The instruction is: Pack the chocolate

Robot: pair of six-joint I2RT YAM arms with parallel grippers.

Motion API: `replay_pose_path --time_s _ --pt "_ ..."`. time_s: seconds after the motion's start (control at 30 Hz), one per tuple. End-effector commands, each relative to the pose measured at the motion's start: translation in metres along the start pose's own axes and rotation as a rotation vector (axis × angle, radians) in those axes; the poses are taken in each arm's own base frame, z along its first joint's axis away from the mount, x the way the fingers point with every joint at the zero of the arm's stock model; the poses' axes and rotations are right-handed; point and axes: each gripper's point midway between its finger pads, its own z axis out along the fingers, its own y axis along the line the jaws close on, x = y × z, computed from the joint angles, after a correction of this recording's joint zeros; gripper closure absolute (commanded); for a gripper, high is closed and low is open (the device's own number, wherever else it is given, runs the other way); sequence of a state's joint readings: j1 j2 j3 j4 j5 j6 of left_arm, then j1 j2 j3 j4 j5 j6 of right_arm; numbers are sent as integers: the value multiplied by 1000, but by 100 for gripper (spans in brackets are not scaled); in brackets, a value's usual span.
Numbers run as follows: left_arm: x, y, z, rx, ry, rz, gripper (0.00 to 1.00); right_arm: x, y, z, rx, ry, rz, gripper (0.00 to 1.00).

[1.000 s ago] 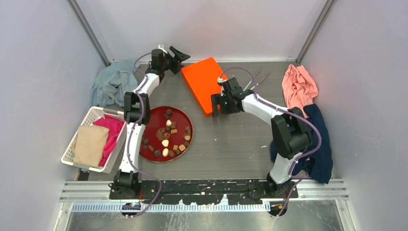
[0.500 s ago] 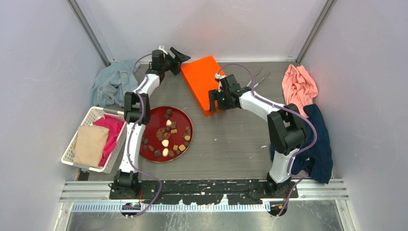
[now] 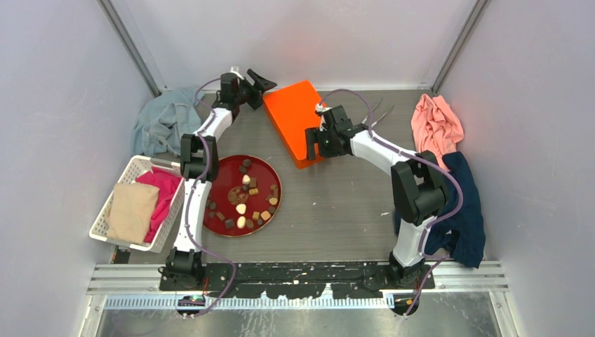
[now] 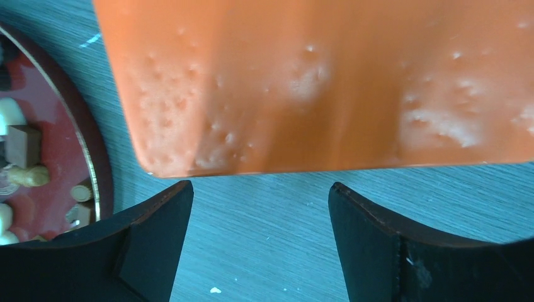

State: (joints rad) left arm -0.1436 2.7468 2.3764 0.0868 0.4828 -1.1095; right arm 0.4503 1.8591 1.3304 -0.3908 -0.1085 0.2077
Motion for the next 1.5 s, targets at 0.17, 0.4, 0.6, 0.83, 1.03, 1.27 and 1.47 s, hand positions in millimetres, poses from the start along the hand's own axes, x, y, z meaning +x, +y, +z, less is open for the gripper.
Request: replay_pose_path --time_s 0.17,0.4,0.6,0.83,1.03,1.27,1.47 --pt "-30 -46 -19 39 -54 118 15 -81 -7 -71 98 -260 70 15" --pt "-27 -44 -17 40 -44 107 14 -140 -47 -66 121 -321 291 13" --pt "-18 -49 -17 55 -27 102 14 -172 -77 -45 45 -366 417 11" --pt "0 -61 -15 92 11 99 15 -163 -105 -17 61 -311 469 11" --pt "12 -66 -15 114 41 84 15 -154 -107 -2 -61 -268 497 11" --pt "30 -73 -14 129 78 85 15 -134 -95 16 -179 -199 525 11" --pt "47 -78 -22 141 118 82 16 -114 -96 16 -165 -169 497 11"
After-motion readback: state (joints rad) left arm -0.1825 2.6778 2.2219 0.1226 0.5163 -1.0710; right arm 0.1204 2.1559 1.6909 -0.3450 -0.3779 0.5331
